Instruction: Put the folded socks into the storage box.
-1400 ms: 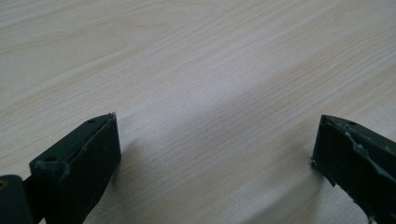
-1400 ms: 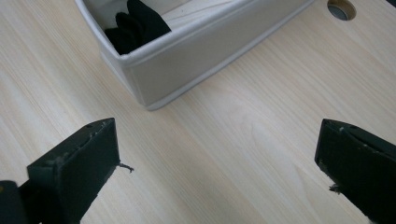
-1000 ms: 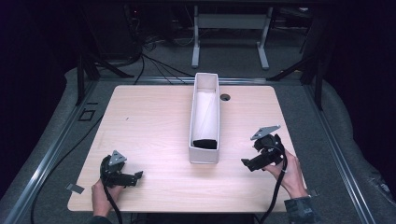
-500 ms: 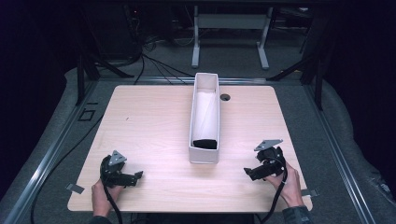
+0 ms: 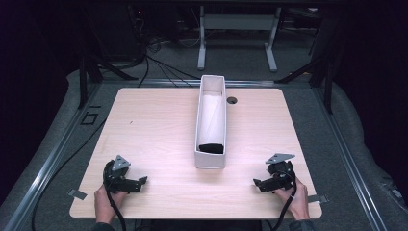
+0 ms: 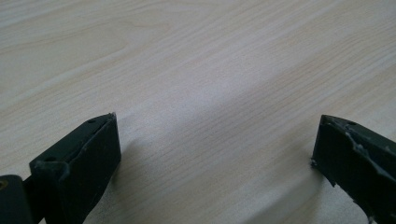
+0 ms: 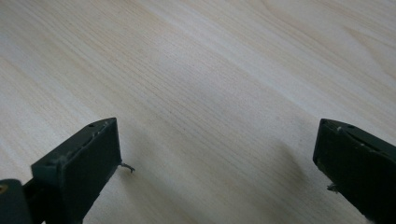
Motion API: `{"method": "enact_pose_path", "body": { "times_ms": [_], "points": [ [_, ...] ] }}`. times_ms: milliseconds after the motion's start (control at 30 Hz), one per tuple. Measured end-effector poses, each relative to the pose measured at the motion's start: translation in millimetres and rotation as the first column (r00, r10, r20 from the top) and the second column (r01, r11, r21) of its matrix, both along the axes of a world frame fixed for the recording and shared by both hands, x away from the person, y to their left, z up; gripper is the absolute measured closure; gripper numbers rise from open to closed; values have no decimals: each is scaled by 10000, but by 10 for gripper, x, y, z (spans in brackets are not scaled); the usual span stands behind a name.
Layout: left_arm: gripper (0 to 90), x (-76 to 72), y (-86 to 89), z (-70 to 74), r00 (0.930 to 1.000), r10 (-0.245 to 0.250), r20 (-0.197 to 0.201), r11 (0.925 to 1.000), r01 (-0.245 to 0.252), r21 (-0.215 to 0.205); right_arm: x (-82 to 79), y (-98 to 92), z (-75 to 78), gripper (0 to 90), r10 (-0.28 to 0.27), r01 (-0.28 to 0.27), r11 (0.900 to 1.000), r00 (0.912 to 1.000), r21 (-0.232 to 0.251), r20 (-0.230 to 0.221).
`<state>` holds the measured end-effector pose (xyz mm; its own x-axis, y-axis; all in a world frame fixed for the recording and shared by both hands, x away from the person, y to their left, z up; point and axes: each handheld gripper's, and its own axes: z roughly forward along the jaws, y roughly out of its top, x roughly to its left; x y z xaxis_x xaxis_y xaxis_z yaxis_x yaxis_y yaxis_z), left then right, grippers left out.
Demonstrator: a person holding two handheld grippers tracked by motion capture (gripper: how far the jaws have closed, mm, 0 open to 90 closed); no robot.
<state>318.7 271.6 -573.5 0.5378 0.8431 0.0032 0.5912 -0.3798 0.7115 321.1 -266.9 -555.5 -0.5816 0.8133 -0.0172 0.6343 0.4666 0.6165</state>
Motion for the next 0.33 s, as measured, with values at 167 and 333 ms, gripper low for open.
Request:
{"method": "enact_pose_path", "body": {
  "times_ms": [167,333],
  "points": [
    [10,0,0,0,10000,-1,3,10000,1,1,-9,-33,-71,9,-232,229,9994,9997,274,116],
    [10,0,0,0,10000,0,3,10000,0,3,-23,-61,-98,0,-369,355,9985,9987,414,343]
  ]
}}
